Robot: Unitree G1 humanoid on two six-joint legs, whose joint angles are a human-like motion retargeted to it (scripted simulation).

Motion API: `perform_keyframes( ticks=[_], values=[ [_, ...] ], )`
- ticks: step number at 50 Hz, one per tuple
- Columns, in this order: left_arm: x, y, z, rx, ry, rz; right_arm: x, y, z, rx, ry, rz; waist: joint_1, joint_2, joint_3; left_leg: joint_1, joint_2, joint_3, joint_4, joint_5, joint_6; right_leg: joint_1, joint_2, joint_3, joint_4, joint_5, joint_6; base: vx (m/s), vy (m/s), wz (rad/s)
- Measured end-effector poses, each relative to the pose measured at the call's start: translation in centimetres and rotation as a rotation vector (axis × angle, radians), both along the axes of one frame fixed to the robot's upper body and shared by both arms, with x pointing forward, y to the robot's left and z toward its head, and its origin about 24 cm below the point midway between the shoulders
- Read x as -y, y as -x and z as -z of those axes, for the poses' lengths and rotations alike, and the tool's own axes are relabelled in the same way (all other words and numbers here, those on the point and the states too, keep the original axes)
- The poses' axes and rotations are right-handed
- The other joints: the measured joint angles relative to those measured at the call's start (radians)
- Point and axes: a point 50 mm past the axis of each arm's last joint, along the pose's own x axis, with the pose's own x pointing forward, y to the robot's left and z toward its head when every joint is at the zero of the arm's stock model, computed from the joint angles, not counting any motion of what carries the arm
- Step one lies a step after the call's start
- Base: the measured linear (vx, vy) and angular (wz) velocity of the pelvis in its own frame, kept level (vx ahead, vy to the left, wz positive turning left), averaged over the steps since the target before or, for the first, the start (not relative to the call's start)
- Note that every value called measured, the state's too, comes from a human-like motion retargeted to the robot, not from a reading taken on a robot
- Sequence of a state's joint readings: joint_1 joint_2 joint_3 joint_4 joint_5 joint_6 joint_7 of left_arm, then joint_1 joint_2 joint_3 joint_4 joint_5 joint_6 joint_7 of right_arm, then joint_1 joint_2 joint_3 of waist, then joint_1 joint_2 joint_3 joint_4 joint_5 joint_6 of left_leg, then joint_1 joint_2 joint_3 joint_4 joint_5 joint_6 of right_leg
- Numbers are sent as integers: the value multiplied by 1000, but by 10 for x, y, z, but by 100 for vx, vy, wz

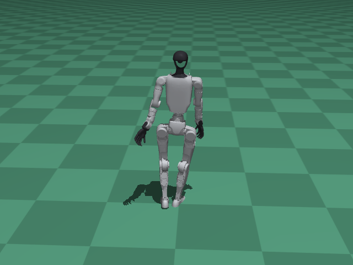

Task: Upper body actions

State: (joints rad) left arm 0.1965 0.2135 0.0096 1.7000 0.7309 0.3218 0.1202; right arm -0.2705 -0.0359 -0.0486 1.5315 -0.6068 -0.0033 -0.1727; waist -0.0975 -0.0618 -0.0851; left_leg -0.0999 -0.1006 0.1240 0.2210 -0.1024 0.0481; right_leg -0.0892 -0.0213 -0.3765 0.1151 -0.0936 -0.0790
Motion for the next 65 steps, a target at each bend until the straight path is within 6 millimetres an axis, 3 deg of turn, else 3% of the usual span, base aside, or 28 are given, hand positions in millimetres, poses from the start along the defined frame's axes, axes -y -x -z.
perform_keyframes(
  ticks=[2,6,8,11,15,18,20,23,25,27,28,29,30,32,33,35,38,40,45,48,50,53,55,56,58,60,62,65],
  values=[
    [12,-46,15,97,59,17,19,72,12,-270,74,76,-17,20,2,22,4,-30,-74,14,55,-24,8,-37,87,27,-2,5,10,65],
    [49,-171,32,444,241,94,49,218,-1,-809,122,205,11,42,32,38,32,-56,-133,40,54,-229,-28,22,473,312,96,-2,11,9],
    [66,-236,25,661,313,177,51,278,-19,-990,124,218,2,47,53,53,35,-82,-157,53,63,-346,6,111,652,398,149,-1,6,51],
    [80,-312,-1,936,352,294,52,351,-57,-1234,146,207,-41,91,54,63,67,-129,-185,71,63,-498,-26,36,940,314,93,4,6,63],
    [87,-372,-38,1204,362,384,48,408,-100,-1425,161,246,-87,131,43,43,90,-160,-178,77,57,-589,-72,-48,1112,241,62,4,2,29],
    [85,-391,-54,1303,354,406,45,421,-110,-1450,134,312,-67,124,48,53,81,-136,-170,68,56,-566,-42,-7,1077,260,82,7,-1,-34],
    [83,-390,-54,1301,351,405,47,419,-109,-1449,138,345,-47,115,35,59,69,-116,-168,57,51,-520,3,56,978,291,99,6,0,-53],
    [76,-364,-34,1212,349,388,55,391,-87,-1359,170,314,-30,100,7,62,43,-82,-156,36,46,-386,49,166,709,335,101,11,0,-49],
    [67,-328,-12,1094,338,374,60,357,-63,-1257,181,257,-46,88,-5,68,22,-77,-140,21,40,-253,43,200,440,425,105,13,-7,-10],
    [54,-273,12,918,311,344,60,311,-37,-1122,182,194,-61,81,-17,73,12,-66,-108,5,26,-118,52,75,219,203,-20,13,-14,-37],
    [46,-239,22,819,292,311,58,284,-24,-1038,183,164,-51,71,-31,66,6,-37,-82,-2,16,-22,-4,-139,123,92,-60,12,-23,-90],
    [39,-204,29,720,266,260,51,252,-11,-937,174,147,-48,56,-33,59,-1,-16,-47,7,-2,11,3,-136,53,64,-93,8,-28,-95],
    [34,-167,33,619,237,203,42,216,0,-827,159,136,-50,39,-29,54,-8,1,-6,25,-23,12,43,-24,-4,77,-121,-4,-21,34],
    [31,-101,32,476,142,32,20,130,13,-576,88,133,-90,13,-12,-44,-11,-6,182,159,-103,30,52,11,-69,85,-134,-20,-7,-102],
    [28,-73,28,447,79,-74,9,87,12,-438,63,98,60,-2,-13,-116,56,139,309,218,-156,108,44,189,-131,61,-81,-25,-5,-334],
    [24,-23,16,440,-98,-280,-20,2,0,-122,-52,22,-4,-45,12,-277,1,44,533,366,-201,90,18,135,-147,82,-102,-17,-11,-71],
    [35,42,-4,363,-352,-663,-56,-97,-44,191,-197,-83,17,-78,26,-441,12,72,804,278,-173,105,8,145,-183,88,-106,-6,-8,-17],
    [45,69,-13,302,-395,-862,-67,-140,-77,316,-280,-147,55,-93,21,-553,53,112,966,223,-139,92,-8,138,-186,91,-91,-4,-6,-39],
    [44,99,-30,188,-288,-942,-66,-192,-131,608,-300,-157,122,-137,16,-603,57,133,1045,169,-110,54,-35,172,-156,100,-68,1,-2,-8],
    [36,102,-34,95,-230,-784,-58,-191,-130,666,-236,-128,96,-118,12,-479,17,91,875,177,-107,73,-18,139,-158,87,-66,7,3,41],
    [31,98,-34,33,-192,-662,-50,-175,-111,612,-209,-113,80,-103,2,-359,-13,49,688,209,-102,90,0,120,-159,72,-66,15,4,38],
    [26,74,-22,7,-118,-540,-38,-123,-62,379,-177,-82,87,-63,-5,-153,-16,19,292,329,-81,112,56,122,-144,48,-70,15,6,-10],
    [29,50,-10,49,-67,-500,-29,-78,-32,195,-147,-58,91,-49,-14,-43,-57,9,94,124,12,115,77,116,-125,36,-70,15,10,-3],
    [33,29,1,100,-24,-479,-18,-39,-13,49,-105,-30,74,-32,-20,20,-17,58,31,13,21,119,86,91,-106,29,-63,17,14,58],
    [44,-14,17,204,48,-449,2,29,6,-199,-25,14,46,-14,-28,81,-18,72,-72,-54,83,117,84,45,-67,43,-44,7,15,84],
    [58,-88,33,381,152,-416,26,108,13,-493,77,75,12,3,-21,88,-15,19,-153,-6,90,71,49,-31,41,152,13,-15,16,80],
    [76,-161,38,587,275,-370,45,178,6,-730,134,140,58,4,-9,64,-2,26,-168,-1,75,-37,-9,60,218,330,125,-20,11,-11],
    [100,-269,18,895,437,-250,56,272,-19,-981,168,211,90,2,30,52,-30,-31,-176,-9,119,-207,29,295,442,492,252,-9,5,11]
  ],
)
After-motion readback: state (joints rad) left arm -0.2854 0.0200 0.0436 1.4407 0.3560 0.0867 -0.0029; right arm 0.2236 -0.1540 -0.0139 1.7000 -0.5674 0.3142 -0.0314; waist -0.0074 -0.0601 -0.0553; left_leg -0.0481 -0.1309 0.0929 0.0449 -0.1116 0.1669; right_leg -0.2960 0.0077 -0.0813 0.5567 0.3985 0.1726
